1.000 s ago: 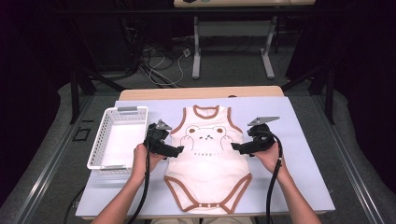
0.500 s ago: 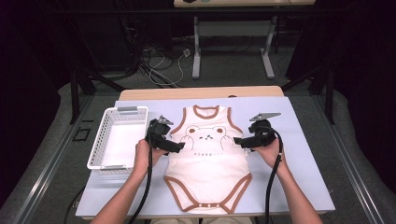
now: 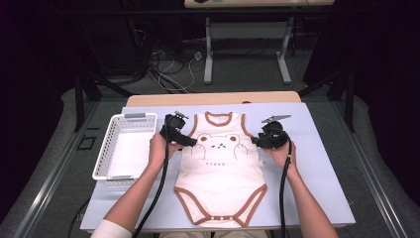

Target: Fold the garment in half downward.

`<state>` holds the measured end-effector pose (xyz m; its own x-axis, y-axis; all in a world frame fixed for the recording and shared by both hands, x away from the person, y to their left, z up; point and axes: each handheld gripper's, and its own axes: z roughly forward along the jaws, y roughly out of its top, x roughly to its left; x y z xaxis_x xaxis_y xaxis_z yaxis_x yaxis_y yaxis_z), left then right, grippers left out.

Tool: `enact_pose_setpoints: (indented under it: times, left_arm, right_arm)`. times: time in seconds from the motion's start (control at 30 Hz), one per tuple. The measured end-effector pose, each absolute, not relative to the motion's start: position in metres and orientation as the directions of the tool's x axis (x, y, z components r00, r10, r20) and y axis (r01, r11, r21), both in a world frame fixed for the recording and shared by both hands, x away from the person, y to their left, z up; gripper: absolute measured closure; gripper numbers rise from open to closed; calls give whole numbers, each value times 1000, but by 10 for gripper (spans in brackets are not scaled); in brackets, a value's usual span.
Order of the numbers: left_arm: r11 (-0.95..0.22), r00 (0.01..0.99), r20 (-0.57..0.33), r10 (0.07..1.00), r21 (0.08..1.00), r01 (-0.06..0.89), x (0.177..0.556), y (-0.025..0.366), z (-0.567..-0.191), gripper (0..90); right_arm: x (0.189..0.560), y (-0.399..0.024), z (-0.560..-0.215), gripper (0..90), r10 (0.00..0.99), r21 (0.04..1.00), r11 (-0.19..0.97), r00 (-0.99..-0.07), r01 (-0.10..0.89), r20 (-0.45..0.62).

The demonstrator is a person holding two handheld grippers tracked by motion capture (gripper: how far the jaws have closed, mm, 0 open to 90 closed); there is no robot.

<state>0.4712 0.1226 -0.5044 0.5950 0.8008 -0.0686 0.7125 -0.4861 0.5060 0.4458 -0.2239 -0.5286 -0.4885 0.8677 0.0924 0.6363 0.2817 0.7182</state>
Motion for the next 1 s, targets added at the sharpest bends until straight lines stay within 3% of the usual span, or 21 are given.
enact_pose_setpoints:
  times: [0.1,0.37,0.57,0.7,0.8,1.0]
  left_arm:
    - [-480,574,-67,816,473,739,480,121,-514,225]
    - [-461,530,-43,847,438,772,494,123,-530,456]
    - [-452,516,-32,856,440,776,495,121,-536,578]
    - [-455,522,-26,853,453,767,495,121,-537,718]
    - [-482,542,-4,841,449,752,495,119,-536,823]
    - [-497,552,23,833,469,730,489,117,-534,871]
  right_arm:
    - [453,-222,-534,692,880,707,285,-469,647,74]
    - [463,-221,-548,713,892,666,291,-446,686,69]
    - [461,-222,-555,770,894,685,291,-445,667,53]
    - [461,-224,-555,857,889,685,289,-453,668,68]
    - [460,-222,-556,869,890,691,287,-451,663,63]
    - [454,-222,-556,876,892,717,275,-448,641,58]
